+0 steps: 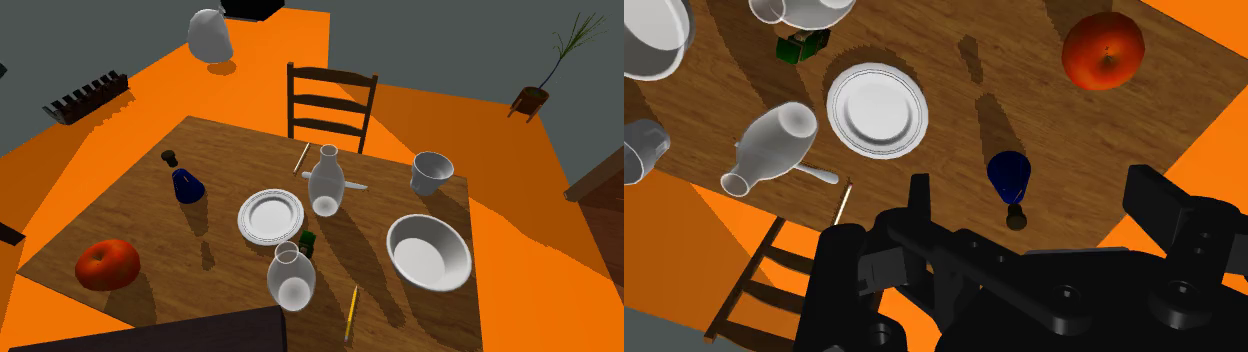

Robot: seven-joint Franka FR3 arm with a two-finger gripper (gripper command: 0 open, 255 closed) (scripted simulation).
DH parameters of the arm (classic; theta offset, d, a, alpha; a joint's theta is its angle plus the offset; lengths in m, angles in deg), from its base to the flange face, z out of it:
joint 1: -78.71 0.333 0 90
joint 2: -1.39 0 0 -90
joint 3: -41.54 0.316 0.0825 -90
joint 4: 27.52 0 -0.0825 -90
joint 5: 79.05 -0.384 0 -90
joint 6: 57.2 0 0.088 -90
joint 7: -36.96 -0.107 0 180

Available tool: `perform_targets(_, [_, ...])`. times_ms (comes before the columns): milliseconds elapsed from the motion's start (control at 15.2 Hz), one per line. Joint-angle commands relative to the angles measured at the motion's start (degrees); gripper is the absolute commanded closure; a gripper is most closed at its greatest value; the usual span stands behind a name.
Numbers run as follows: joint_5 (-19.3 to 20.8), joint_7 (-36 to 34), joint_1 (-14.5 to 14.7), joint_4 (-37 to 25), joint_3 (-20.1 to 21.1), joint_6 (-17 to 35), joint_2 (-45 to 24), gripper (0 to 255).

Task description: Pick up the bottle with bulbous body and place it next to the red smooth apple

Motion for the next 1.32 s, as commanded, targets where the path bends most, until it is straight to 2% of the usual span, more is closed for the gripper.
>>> perform_targets(0, [0.0,0.0,0.0,0.0,0.0,0.0,0.0,0])
perform_targets(726, [2.9,9.8,-3.6,-0.1,-10.9,13.2,-14.5,0])
perform_targets(1254, [1.1,17.9,-5.1,-5.3,-18.2,21.1,-29.1,0])
